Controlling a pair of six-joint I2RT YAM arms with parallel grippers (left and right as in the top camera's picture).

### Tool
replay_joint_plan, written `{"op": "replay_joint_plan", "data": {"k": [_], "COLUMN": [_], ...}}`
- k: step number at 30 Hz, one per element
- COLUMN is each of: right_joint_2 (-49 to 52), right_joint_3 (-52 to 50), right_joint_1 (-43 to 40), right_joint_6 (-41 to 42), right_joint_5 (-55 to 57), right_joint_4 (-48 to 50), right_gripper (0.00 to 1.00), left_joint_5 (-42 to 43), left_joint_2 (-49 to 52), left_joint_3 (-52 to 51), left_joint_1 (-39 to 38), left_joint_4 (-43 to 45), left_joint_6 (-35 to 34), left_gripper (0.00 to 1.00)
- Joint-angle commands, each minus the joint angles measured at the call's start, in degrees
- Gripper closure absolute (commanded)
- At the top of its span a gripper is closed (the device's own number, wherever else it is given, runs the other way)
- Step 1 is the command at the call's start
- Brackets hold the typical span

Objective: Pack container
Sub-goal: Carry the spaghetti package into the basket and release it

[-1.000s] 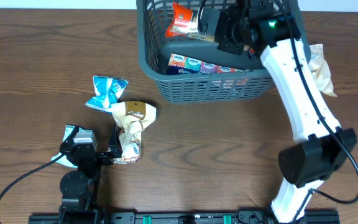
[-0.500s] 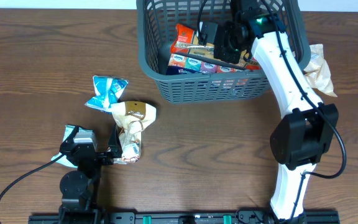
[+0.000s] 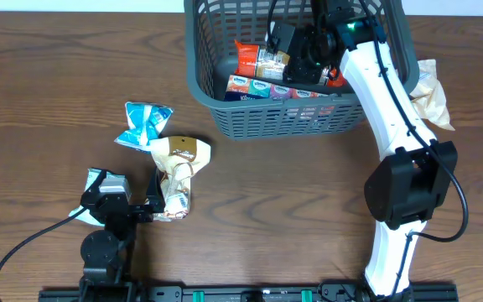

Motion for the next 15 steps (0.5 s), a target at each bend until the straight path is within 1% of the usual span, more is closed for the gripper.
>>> {"op": "replay_joint_plan", "data": {"k": [1,2,4,6,10,15], "right_joint_2": [-4.6,-5.6,-8.2,-11.0,-18.0,-25.7], "right_joint_3": [2.0,2.2,2.6,3.1,3.3,3.3], "right_joint_1": [0.6,0.6,0.6,0.6,0.3,-1.2], "right_joint_6": [3.7,5.6,11.1,14.3,19.5,32.4], "right_joint_5": [-1.1,-1.1,-1.1,-1.1,-0.1,13.3], "right_joint_4": [1.2,2.1,4.7,6.3,9.9,15.1], "right_gripper": [0.39,0.38,0.33,0.33,0.36,0.37], "left_joint_5": [-1.0,-1.0,-1.0,-1.0,-1.0,-1.0], "left_joint_2": [-0.4,-0.4,-0.4,-0.4,-0.4,-0.4], "left_joint_3": [-0.9,-0.9,-0.9,-0.9,-0.9,-0.9], "left_joint_1": [-0.2,-0.2,-0.2,-0.2,-0.2,-0.2], "left_joint_4": [-2.6,-2.6,-2.6,-2.6,-2.6,-2.6], "left_joint_6": [0.3,0.3,0.3,0.3,0.3,0.3], "left_gripper": [0.01,0.01,0.01,0.01,0.01,0.01]}}
